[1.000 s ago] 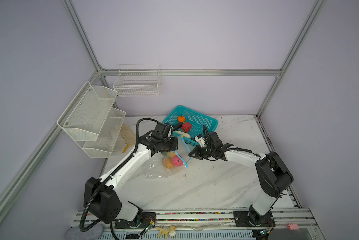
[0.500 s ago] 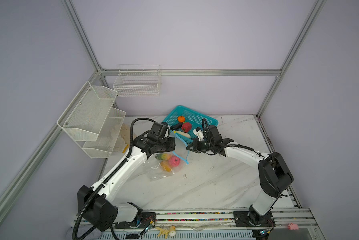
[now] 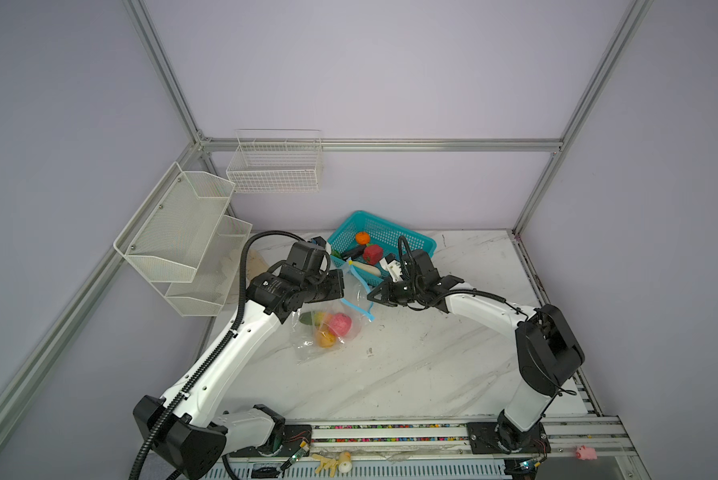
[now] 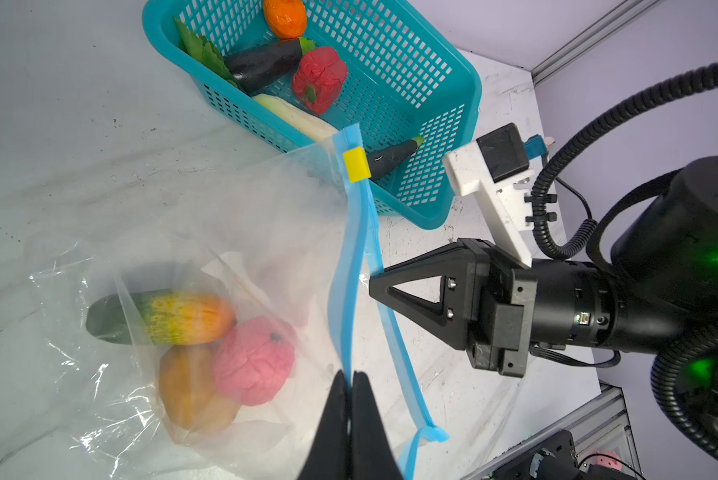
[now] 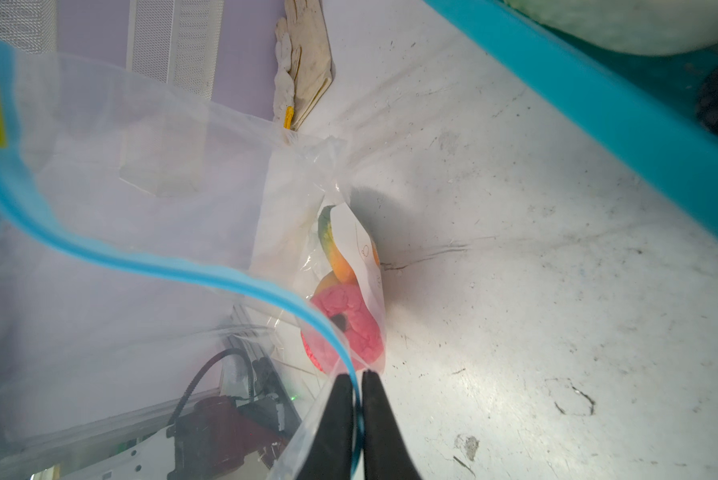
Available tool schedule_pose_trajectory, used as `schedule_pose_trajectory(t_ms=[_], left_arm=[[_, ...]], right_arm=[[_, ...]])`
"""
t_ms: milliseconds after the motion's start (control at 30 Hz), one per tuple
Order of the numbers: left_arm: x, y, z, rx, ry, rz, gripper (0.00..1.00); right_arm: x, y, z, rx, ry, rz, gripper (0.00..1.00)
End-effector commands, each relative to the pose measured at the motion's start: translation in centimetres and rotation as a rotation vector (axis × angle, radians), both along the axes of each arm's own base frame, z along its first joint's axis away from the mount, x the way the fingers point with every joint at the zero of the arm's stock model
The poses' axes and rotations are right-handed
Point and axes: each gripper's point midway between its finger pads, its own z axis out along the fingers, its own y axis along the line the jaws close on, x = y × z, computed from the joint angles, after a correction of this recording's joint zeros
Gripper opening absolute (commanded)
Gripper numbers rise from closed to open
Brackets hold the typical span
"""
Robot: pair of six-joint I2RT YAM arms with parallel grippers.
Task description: Place the food in the zip-top bag and seal the zipper
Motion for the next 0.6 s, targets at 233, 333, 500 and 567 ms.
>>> schedule_pose_trajectory(t_ms=[233, 333, 500, 567], left_arm=[[0.0, 0.0, 7.4, -0.07, -0.166, -0.015, 0.0], [0.0, 0.1, 7.6, -0.066, -0.171, -0.009, 0.0], [0.3, 0.0, 6.5, -0.057, -0.145, -0.007, 0.0], [0.5, -0.2, 5.7, -0.053, -0.128, -0.008, 0.0]], right_arm=[[0.5, 0.9, 0.1, -0.002, -0.008, 0.011, 0.1], [0.5, 1.1, 0.3, 0.0, -0.014, 0.018, 0.1], [0.6, 0.9, 0.5, -0.01, -0.029, 0.016, 0.11], [0.4, 0.8, 0.4, -0.014, -0.03, 0.022, 0.12]])
